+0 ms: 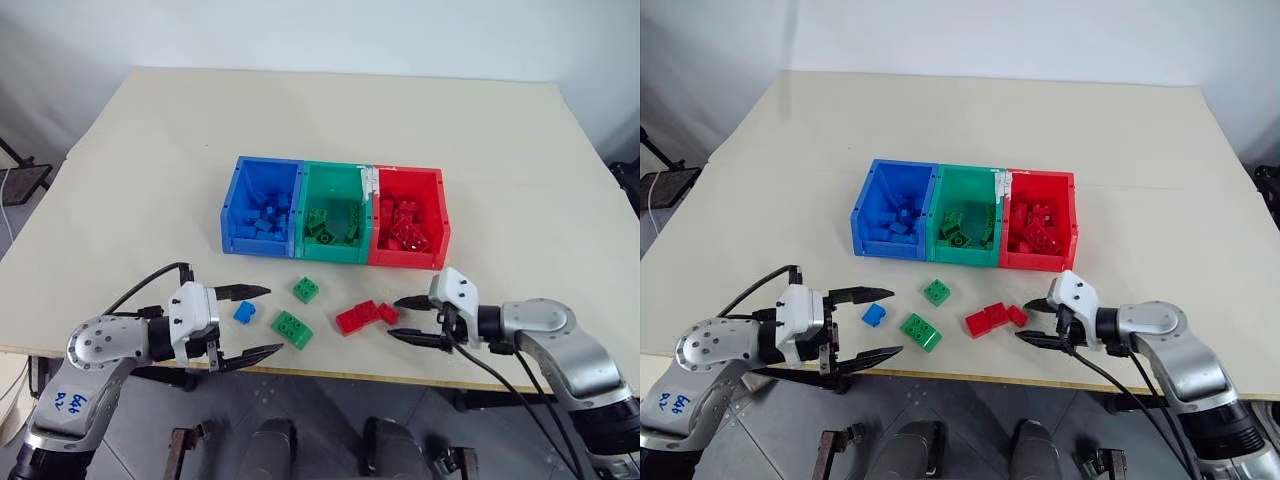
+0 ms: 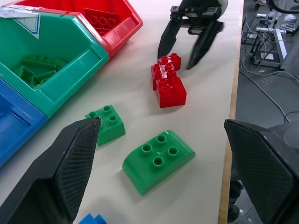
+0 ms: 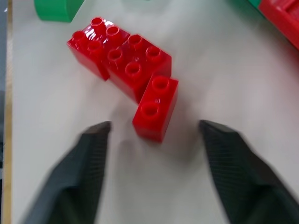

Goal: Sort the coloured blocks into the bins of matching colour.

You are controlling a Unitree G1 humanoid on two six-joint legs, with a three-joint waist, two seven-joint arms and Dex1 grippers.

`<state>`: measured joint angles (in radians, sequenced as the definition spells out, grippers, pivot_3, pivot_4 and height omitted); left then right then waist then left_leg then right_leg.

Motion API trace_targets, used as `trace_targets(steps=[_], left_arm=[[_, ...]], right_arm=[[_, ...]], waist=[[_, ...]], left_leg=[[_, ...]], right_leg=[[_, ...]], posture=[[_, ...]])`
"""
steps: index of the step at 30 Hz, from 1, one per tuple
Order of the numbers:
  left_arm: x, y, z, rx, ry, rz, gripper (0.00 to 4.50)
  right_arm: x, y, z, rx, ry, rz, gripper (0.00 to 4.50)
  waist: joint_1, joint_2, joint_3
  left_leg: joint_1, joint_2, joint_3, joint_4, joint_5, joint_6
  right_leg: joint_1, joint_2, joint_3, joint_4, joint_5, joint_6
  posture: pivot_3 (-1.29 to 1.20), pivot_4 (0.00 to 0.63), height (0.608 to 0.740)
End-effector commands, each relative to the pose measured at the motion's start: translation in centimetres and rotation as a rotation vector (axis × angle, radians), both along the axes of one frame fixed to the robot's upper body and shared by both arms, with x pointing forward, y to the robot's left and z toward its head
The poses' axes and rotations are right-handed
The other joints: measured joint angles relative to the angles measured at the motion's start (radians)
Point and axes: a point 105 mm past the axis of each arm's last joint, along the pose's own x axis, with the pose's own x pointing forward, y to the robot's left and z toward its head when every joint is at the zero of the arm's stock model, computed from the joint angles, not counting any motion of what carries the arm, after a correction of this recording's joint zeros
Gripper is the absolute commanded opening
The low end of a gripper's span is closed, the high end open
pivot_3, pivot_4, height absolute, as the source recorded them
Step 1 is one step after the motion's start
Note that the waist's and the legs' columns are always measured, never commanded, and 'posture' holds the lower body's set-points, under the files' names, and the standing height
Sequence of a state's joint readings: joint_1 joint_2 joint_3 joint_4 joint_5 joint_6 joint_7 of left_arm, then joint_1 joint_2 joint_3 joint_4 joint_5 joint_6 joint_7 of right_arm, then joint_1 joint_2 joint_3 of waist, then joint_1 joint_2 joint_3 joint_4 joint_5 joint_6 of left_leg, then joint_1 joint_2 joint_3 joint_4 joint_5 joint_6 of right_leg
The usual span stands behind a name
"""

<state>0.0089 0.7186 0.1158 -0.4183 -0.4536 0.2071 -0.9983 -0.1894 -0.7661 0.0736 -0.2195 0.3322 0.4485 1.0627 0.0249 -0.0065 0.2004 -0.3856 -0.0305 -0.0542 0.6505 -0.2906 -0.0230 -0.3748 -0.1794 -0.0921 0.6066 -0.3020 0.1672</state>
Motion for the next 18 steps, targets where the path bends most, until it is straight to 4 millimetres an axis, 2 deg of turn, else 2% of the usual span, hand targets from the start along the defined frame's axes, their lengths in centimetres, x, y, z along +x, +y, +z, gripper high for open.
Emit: trace_targets(steps=[1, 6, 16, 18], left_arm=[[-0.2, -0.4, 0.5, -0.021, -0.017, -0.029, 4.50], [0.0, -0.4, 0.5, -0.018, -0.012, -0.040, 4.50], [-0.3, -0.6, 0.6, -0.019, -0.009, -0.049, 4.50], [-0.4, -0.6, 0.6, -0.019, -0.009, -0.047, 4.50]], right_arm=[[-0.3, 0.3, 1.8, 0.026, -0.081, 0.057, 4.41], [-0.6, 1.0, 1.8, 0.024, -0.082, 0.114, 4.46], [1.5, 2.9, -0.5, -0.014, -0.086, 0.090, 4.46], [1.5, 2.8, -0.7, -0.025, -0.083, 0.087, 4.07]], waist=[[-0.001, 0.000, 0.000], [-0.001, 0.000, 0.000], [-0.004, 0.000, 0.000], [-0.003, 0.000, 0.000]], left_leg=[[0.000, 0.000, 0.000, 0.000, 0.000, 0.000], [0.000, 0.000, 0.000, 0.000, 0.000, 0.000], [0.000, 0.000, 0.001, 0.000, 0.000, 0.000], [0.000, 0.000, 0.001, 0.000, 0.000, 0.000]], right_leg=[[0.000, 0.000, 0.000, 0.000, 0.000, 0.000], [0.000, 0.000, 0.000, 0.000, 0.000, 0.000], [-0.001, 0.000, 0.001, 0.000, 0.000, 0.000], [-0.001, 0.000, 0.001, 0.000, 0.000, 0.000]], posture=[[0.00, 0.150, 0.740], [0.00, 0.150, 0.740], [0.00, 0.150, 0.740], [0.00, 0.150, 0.740]])
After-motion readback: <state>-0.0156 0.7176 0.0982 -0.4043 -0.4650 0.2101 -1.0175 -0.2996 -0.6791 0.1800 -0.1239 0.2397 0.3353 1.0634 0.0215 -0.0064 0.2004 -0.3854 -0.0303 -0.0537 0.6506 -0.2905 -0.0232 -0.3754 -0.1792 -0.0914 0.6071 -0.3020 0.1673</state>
